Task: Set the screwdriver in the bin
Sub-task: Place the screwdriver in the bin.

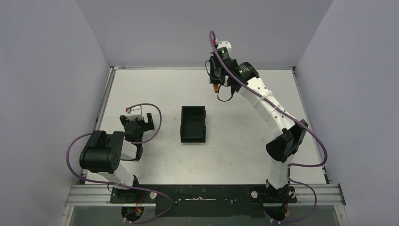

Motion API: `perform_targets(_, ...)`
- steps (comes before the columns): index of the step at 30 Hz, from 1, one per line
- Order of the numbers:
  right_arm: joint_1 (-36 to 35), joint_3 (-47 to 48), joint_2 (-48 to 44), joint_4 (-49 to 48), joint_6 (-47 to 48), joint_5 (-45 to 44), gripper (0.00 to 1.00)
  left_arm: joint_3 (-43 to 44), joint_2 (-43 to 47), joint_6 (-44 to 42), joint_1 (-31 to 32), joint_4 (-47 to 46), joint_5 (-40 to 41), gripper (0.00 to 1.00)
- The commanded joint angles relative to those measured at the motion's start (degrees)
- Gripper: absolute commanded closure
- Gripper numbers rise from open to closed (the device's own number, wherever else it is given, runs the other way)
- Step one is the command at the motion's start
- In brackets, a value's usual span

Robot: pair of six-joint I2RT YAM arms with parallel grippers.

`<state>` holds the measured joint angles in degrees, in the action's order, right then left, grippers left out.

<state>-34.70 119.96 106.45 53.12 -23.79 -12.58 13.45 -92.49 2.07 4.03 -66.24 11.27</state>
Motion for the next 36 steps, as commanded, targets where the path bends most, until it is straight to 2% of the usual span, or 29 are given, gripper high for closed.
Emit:
perform_targets(1,-4.65,2.08,1.39,-4.09,-3.81,-3.21,1.00,1.14,0.16,-0.36,0.10,-3.07,-0.54,0.03)
perform_targets(8,-11.51,4.52,5.27,-6.86,-6.40,-5.62,1.00,1.14,0.12,-0.39,0.10,-3.02,-0.54,0.03)
perform_targets(16,-15.11,4.00,7.27,-8.67,-7.32,-6.22,1.00,1.14,0.19,-0.39,0.08,-3.03,-0.54,0.03)
perform_targets(36,-17.41,-26.41,1.48,-25.12,-2.73,-2.38,1.00,1.14,0.20,-0.35,0.10,-3.02,-0.54,0.03)
